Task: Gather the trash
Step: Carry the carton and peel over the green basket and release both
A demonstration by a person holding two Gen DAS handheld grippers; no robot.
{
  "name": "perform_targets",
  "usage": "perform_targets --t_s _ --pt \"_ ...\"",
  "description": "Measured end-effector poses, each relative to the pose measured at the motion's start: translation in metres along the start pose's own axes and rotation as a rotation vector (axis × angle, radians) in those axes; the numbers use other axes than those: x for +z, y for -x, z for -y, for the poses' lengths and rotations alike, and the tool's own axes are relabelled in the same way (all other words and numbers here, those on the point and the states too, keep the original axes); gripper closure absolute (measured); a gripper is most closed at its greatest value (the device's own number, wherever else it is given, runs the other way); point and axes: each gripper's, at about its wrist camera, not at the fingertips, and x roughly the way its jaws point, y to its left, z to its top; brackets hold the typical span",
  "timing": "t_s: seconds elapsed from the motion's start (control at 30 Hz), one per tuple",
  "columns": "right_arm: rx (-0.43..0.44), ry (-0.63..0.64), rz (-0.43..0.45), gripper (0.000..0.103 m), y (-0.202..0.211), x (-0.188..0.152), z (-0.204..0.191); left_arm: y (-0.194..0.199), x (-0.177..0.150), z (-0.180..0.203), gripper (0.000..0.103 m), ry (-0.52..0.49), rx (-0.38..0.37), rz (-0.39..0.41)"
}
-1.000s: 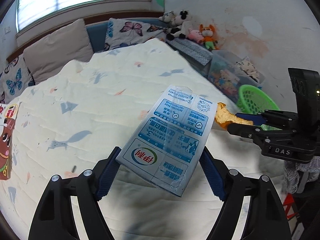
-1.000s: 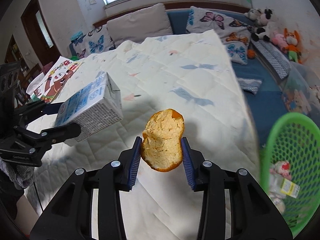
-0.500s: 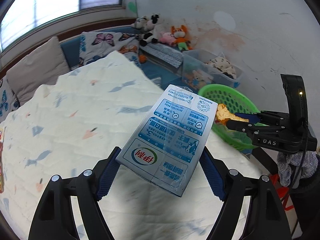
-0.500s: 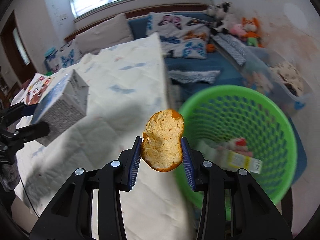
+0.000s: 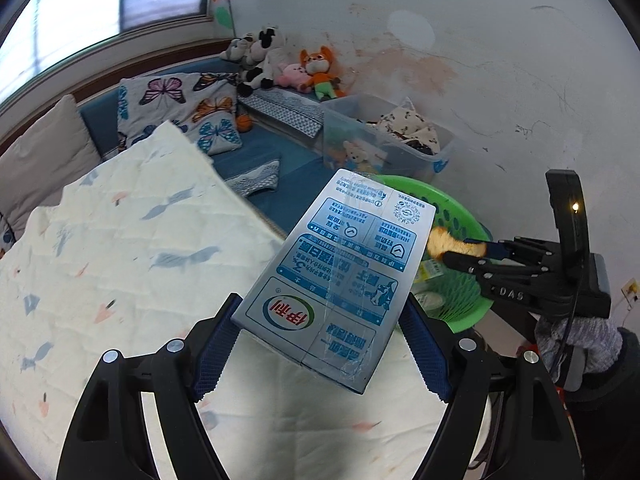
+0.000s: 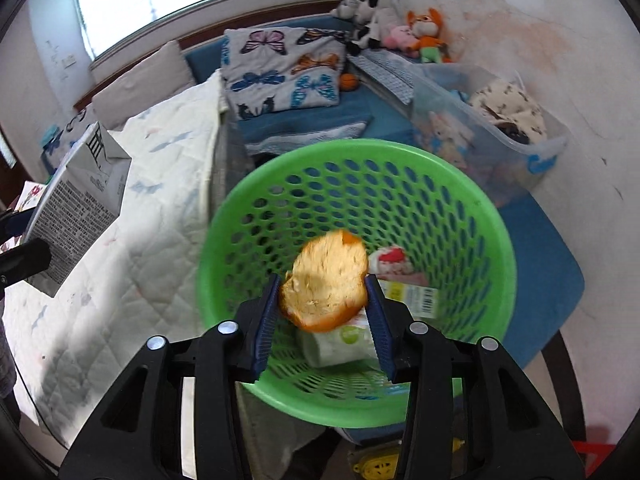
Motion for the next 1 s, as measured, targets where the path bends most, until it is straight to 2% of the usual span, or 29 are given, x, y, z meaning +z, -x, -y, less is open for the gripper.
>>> perform_targets --t_s 0.07,0.27,0.63,1.0 --pt "-0.008 -0.007 0.007 0.048 0.003 -0.001 0.004 -0.008 0.007 0.008 0.027 -0.005 -0.004 -0.005" --pt "-0.02 -0.026 0.032 0.041 0.014 -0.004 0.016 -0.029 0.017 0.028 0.027 -0.009 -0.014 -0.031" --pt "-0.018 -0.048 0.048 0.032 0.027 -0.011 0.026 -0.065 0.023 0.06 0.027 -0.016 -0.027 -0.078" --pt "-0.013 -0.053 0.049 0.029 0.03 -0.016 0.029 -0.085 0.025 0.072 0.026 -0.015 -0.031 -0.109"
